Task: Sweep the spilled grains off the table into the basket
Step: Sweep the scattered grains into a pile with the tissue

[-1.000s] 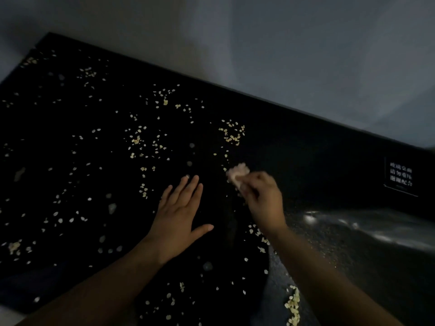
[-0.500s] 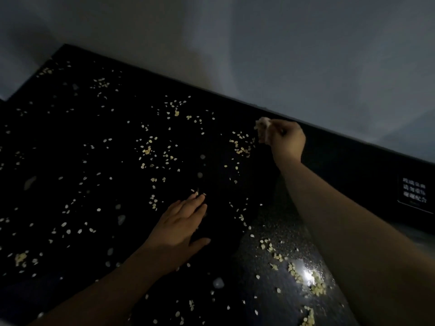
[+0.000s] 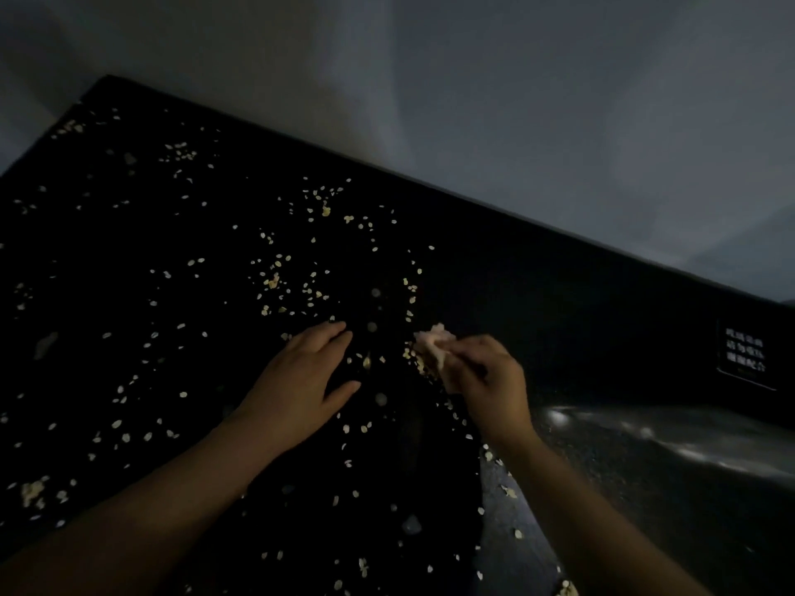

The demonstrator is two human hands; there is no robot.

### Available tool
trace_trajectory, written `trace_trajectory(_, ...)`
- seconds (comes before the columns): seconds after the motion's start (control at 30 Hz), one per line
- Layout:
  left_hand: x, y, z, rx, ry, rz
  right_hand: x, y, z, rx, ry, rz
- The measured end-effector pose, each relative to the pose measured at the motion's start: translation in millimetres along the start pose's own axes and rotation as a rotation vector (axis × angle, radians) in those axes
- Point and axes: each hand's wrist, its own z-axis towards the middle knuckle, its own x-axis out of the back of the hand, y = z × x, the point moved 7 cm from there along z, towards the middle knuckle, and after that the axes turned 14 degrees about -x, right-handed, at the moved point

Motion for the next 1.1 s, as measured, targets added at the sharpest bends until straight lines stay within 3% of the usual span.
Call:
trace_trajectory(0.1,-1.5,-1.5,2.5,-0.029,-0.043,0.009,13.3,-12.3,3.6,-0.040,0.101,0.150)
trace_trajectory(0.33,-1.7,-7.4,4.9,-0.112,-0.044,0.040,41.9,-42.4,49.0,-0.017,0.349,0.076)
trace_trajectory(0.6,3.5,-13.9,10.6,-0.109,0.018,0.001,56.9,-62.4,139.1,-0.084,0.414,0.196)
trace_trajectory(0.77,0.8,-16.2,11.5,-0.105,0.066,-0.001,38.7,-44.2,188.1,-0.146,0.385,0.014)
trace_trajectory(0.97,8.1,-19.8,17.0,-0.061,0.133,-0.066,-19.7,-57.3,154.3,0.193,0.163,-0.232)
trace_trajectory(1.1,24.6,-27.6,11.6,-0.017,0.193,-0.042,-40.8,-42.7,83.6,0.276,-0.011,-0.190)
